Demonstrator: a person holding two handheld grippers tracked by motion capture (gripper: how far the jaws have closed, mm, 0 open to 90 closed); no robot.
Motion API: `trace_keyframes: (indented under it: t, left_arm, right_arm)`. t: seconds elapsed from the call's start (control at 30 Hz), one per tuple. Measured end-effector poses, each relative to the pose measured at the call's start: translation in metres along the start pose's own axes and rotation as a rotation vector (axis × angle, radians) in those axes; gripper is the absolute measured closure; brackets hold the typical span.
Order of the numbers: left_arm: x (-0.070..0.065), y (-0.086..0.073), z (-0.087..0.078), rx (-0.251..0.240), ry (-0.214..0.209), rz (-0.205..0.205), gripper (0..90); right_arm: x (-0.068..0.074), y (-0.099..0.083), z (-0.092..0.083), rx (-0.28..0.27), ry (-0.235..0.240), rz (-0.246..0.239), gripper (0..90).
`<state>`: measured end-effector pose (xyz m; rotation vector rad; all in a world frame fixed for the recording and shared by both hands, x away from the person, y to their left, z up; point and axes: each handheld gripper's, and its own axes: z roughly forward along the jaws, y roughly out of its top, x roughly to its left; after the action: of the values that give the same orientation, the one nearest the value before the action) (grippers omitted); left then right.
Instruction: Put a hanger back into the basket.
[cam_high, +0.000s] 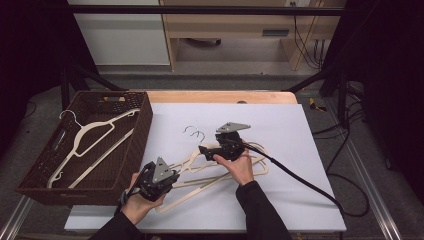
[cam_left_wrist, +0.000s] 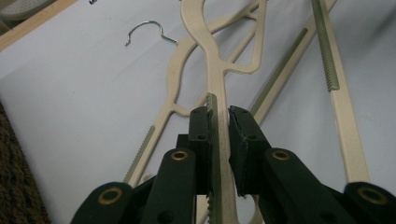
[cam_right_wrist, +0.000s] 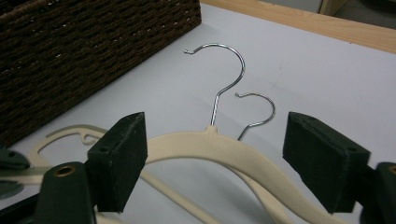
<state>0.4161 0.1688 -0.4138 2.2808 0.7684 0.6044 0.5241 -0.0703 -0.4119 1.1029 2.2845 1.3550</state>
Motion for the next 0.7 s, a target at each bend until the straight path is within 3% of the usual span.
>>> trace_keyframes:
  t: [0.03, 0.2, 0.3, 0.37, 0.43, 0.57, 0.7]
  left_arm:
    - [-0.001, 0.0, 0.0, -0.001, -0.016, -0.009, 79.5]
    - [-0.001, 0.001, -0.001, -0.002, 0.0, -0.002, 79.5]
    - [-0.001, 0.001, -0.001, 0.005, -0.012, -0.004, 79.5]
    - [-0.002, 0.001, 0.0, -0.008, -0.003, -0.018, 79.5]
    - [-0.001, 0.001, -0.001, 0.002, 0.0, 0.0, 79.5]
    - [-0.001, 0.001, 0.0, 0.001, -0.003, -0.003, 79.5]
    - [-0.002, 0.0, 0.001, 0.007, -0.01, -0.004, 79.4]
  right_arm:
    - [0.0, 0.001, 0.004, 0.005, -0.006, -0.002, 24.9]
    - [0.001, 0.008, 0.022, 0.038, -0.015, 0.01, 32.8]
    - [0.001, 0.01, 0.033, 0.056, -0.03, -0.001, 38.8]
    - [-0.001, 0.011, 0.039, 0.067, -0.034, 0.005, 45.2]
    - [-0.002, 0.011, 0.044, 0.086, -0.026, 0.026, 51.3]
    - [-0.004, 0.009, 0.051, 0.107, -0.019, 0.04, 64.8]
    - [-0.005, 0.008, 0.052, 0.124, 0.018, 0.048, 79.9]
